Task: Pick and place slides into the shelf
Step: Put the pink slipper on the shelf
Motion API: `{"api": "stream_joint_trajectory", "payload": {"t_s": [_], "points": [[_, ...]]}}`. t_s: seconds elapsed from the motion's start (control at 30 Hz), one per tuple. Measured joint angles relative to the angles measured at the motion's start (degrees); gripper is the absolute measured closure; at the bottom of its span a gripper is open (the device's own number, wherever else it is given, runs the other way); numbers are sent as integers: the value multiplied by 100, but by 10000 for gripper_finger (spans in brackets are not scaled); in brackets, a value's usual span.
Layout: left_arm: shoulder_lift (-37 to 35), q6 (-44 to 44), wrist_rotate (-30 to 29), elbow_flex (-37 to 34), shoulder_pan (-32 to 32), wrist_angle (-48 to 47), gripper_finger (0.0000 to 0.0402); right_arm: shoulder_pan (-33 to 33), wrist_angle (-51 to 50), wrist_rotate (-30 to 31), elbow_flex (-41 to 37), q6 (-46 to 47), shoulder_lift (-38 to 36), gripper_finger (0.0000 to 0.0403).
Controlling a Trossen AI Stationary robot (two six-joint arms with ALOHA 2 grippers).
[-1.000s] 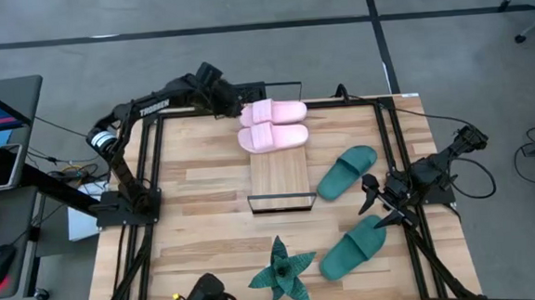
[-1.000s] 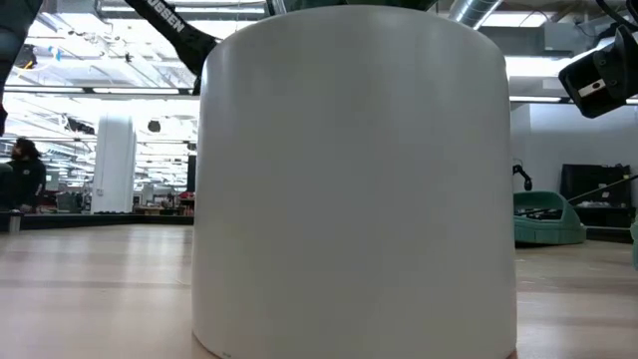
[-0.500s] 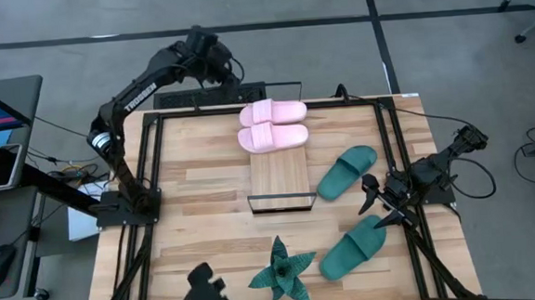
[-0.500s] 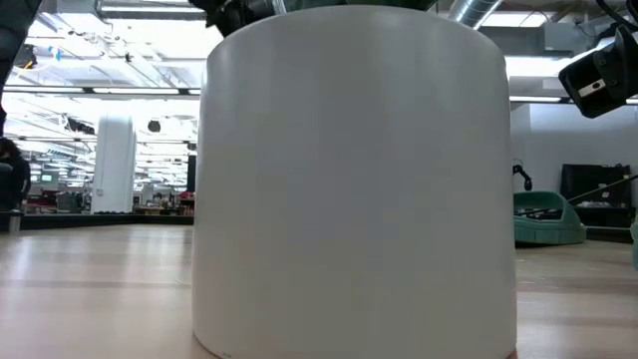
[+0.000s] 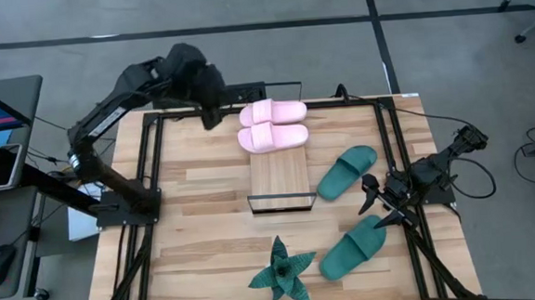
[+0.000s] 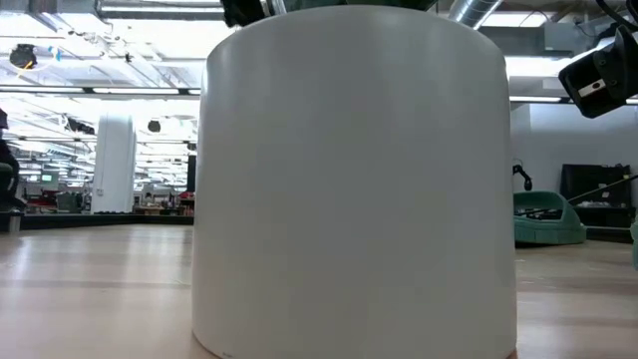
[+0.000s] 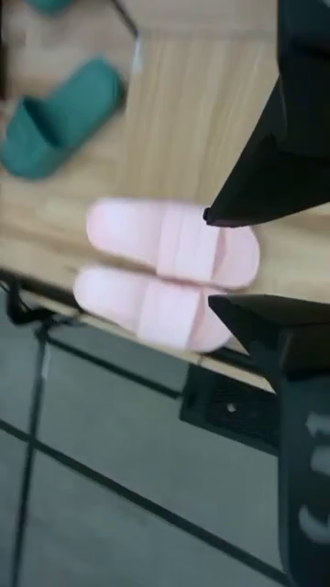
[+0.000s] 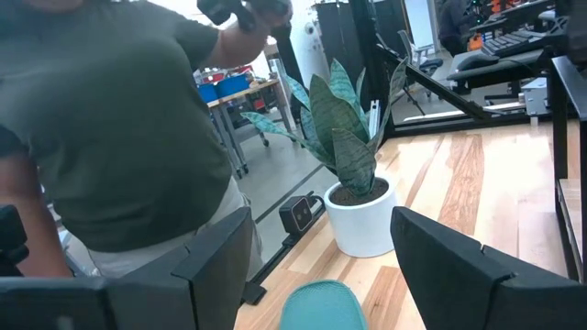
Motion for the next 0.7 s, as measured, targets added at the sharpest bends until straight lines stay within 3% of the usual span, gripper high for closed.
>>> {"api": "stream_joint_trajectory", "payload": {"t_s": [0.13, 0.3, 0.7], "points": [[-353, -27, -266, -114, -506, -109, 326, 0, 2, 0, 1, -2, 0, 149], [-764, -83, -318, -838, -1029, -152, 391, 0, 2, 0, 2, -2, -2, 149], [-1458, 16, -204, -3513, -1651, 748, 401, -1, 1, 1, 1, 0, -1, 149]]}}
